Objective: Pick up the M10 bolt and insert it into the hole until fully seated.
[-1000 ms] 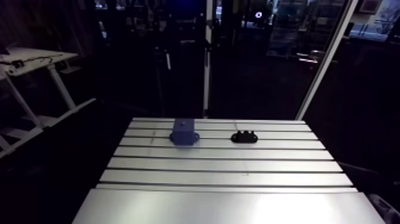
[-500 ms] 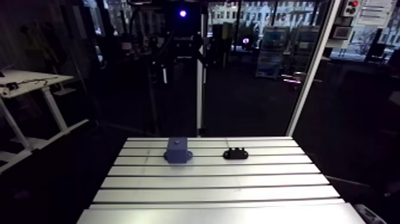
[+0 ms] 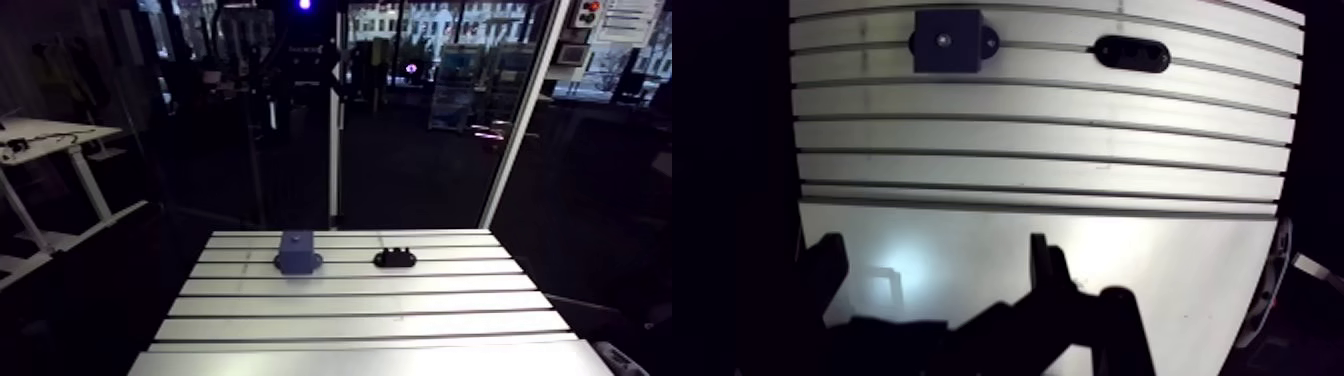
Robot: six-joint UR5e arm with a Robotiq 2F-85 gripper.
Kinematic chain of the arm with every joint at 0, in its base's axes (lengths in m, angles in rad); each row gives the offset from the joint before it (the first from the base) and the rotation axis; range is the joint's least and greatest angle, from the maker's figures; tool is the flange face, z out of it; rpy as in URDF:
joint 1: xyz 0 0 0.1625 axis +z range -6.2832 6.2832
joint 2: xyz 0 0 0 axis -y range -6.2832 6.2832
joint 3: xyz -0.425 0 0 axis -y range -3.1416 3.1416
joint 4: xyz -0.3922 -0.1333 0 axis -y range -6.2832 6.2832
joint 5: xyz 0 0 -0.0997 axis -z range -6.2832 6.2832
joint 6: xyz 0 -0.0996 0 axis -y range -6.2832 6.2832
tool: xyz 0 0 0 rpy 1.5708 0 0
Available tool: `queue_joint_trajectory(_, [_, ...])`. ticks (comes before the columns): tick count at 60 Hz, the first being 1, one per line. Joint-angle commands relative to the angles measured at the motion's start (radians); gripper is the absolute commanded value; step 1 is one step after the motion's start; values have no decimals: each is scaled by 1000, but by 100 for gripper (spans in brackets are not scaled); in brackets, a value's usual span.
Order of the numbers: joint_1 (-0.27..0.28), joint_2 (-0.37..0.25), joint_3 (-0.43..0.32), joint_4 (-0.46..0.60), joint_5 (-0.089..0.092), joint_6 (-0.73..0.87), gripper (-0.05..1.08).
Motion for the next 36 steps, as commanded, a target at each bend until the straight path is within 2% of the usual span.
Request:
queue_joint_trajectory(1, [0, 4, -4, 0, -1, 0, 1])
queue_joint_trajectory(36, [1, 7, 2, -3, 7, 1, 1])
